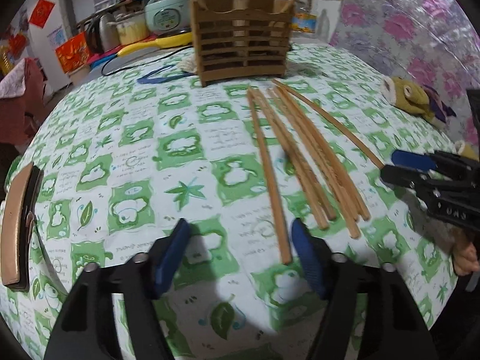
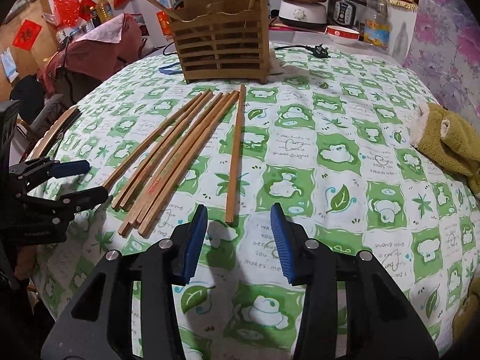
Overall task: Organize utensils
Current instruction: 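Close the right tool on one chopstick while the left tool grasps another, then lift both held chopsticks and carry them above the wooden caddy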
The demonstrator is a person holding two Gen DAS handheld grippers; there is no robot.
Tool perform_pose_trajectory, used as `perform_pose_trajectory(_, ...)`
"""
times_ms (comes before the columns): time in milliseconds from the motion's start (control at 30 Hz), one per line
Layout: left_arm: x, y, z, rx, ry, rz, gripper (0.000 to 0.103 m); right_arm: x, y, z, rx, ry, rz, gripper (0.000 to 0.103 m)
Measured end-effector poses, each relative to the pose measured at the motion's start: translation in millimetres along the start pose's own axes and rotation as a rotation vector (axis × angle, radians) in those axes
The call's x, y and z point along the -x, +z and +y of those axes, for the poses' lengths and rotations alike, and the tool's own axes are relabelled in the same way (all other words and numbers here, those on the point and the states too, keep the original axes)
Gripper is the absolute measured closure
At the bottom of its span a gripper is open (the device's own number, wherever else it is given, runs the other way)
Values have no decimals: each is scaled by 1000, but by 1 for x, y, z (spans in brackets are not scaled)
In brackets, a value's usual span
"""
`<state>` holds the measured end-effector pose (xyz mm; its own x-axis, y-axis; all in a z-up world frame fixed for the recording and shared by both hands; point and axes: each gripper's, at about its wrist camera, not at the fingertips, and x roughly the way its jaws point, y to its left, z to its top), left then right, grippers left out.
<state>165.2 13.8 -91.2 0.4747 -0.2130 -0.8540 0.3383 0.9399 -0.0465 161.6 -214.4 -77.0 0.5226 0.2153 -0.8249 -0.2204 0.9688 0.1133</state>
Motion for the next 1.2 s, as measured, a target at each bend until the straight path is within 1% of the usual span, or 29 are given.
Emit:
perform_pose_trajectory(200, 5, -7, -18, -67, -29, -7, 49, 0, -1, 5, 22, -4, -2, 60)
perform_pose_trajectory(267, 4, -6, -17, -64, -42, -8, 52, 0, 0, 5, 25, -5, 0, 60)
perform_pose_trajectory(333, 4, -5, -15, -49, -44, -14, 62, -1, 0, 5, 24, -3, 1, 60)
perform_pose_trajectory(400, 4, -5, -14, -39, -40, -22, 83, -1, 0, 5, 23, 5, 3, 60)
perform_pose_trajectory(433, 5, -5, -13, -34, -41, -24, 88, -2, 0, 5, 23, 10, 5, 61)
perform_pose_trajectory(467, 4, -5, -12, -28, -44, -24, 95, -3, 0, 5, 23, 14, 11, 65)
perform_pose_trajectory(500, 4, -4, -11, -23, -45, -24, 96, -4, 1, 5, 24, 18, 17, 67)
perform_pose_trajectory(567, 5, -4, -10, -15, -42, -27, 96, -7, 1, 6, 28, 22, 28, 83)
perform_pose_trajectory(600, 5, -4, -9, -13, -40, -28, 96, -7, 0, 6, 26, 19, 29, 86)
perform_pose_trajectory(633, 5, -3, -8, -8, -38, -29, 96, -7, 0, 6, 23, 19, 29, 94)
perform_pose_trajectory(667, 5, -3, -7, -1, -38, -30, 97, -7, 0, 4, 15, 23, 27, 96)
perform_pose_trajectory(800, 6, -1, 1, 42, -39, -44, 97, -3, 0, 3, 2, 36, 9, 96)
perform_pose_trajectory(933, 10, 0, 5, 64, -44, -57, 97, 6, -1, -1, -17, 52, -40, 96)
perform_pose_trajectory(1067, 18, 3, 5, 65, -39, -67, 97, 16, -1, -3, -32, 33, -82, 96)
perform_pose_trajectory(1133, 32, 9, 5, 58, -31, -97, 97, 25, 2, -4, -32, 20, -105, 96)
perform_pose_trajectory(1200, 46, 16, 4, 50, -23, -135, 97, 43, 9, -6, -33, 17, -155, 96)
